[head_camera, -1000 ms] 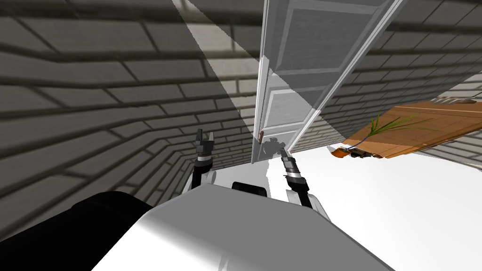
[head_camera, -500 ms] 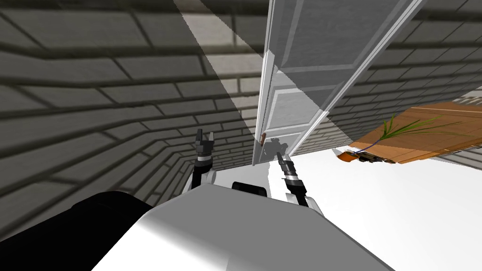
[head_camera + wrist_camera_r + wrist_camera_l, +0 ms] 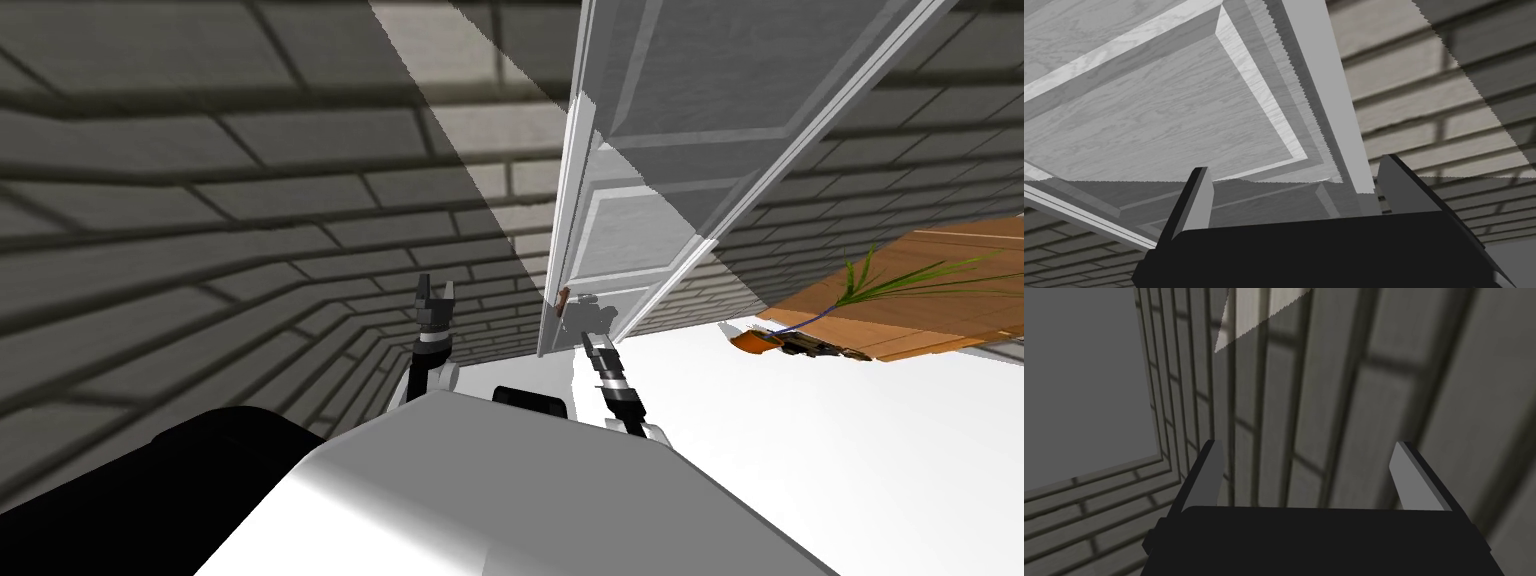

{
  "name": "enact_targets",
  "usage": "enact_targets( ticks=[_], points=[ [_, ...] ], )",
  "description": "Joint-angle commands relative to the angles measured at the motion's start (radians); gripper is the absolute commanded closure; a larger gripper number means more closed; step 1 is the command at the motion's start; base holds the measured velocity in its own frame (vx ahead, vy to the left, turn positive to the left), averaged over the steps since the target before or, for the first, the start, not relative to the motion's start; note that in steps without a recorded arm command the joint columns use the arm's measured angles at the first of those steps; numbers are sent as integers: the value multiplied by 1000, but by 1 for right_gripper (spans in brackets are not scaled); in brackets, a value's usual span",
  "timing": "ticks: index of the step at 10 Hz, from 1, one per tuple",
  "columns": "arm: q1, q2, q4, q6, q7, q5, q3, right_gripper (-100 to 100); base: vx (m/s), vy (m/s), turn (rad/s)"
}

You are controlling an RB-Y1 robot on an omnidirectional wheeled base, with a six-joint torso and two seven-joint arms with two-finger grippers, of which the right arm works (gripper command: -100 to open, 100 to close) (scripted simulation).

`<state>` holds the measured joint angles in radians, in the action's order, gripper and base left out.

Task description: Pull the door open

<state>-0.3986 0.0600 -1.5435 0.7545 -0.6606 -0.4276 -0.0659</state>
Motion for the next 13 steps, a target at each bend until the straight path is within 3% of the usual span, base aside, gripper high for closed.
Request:
enact_targets(
  ticks=[1, 13],
  points=[
    [13, -3, 47, 15, -41, -22, -9, -100, 96, -9, 40],
    [40, -47, 290, 104, -288, -164, -47, -100, 95, -24, 30]
  ],
)
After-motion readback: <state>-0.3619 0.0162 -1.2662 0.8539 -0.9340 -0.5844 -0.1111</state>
